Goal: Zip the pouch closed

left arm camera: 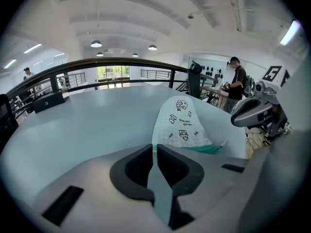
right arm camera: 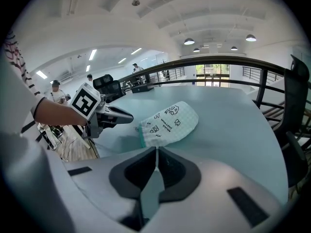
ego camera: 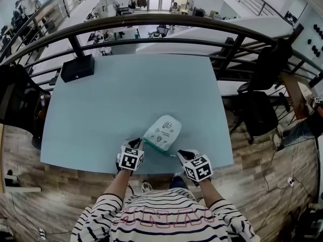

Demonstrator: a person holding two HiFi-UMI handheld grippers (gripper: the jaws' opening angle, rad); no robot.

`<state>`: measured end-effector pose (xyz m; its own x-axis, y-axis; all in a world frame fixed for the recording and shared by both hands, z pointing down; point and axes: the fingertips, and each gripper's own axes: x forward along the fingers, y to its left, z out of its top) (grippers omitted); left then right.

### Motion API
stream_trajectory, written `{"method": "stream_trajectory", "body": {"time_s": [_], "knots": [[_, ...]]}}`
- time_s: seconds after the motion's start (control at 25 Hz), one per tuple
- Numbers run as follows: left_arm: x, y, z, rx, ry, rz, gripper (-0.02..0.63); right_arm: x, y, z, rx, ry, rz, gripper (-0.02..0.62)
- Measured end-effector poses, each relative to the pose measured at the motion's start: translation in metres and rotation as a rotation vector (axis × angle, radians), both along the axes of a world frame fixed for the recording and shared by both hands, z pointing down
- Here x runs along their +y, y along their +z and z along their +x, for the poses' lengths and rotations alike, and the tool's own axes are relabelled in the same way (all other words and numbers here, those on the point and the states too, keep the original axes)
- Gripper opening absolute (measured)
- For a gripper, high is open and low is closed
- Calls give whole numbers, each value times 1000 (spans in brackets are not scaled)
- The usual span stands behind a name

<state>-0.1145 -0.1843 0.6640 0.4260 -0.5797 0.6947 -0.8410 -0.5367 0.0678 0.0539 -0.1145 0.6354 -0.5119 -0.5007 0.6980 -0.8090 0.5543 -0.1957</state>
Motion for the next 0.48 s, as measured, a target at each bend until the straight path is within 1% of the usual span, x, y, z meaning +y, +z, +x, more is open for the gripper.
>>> {"method": "stream_trajectory", "body": {"time_s": [0.2,0.48], "knots": [[5,-8,-2,20,-14,28,28,1,-4,0,-11,17,32,29],[15,-32,0,76,-19,87,28,0,-21,-7,-57,33,98,29]]}}
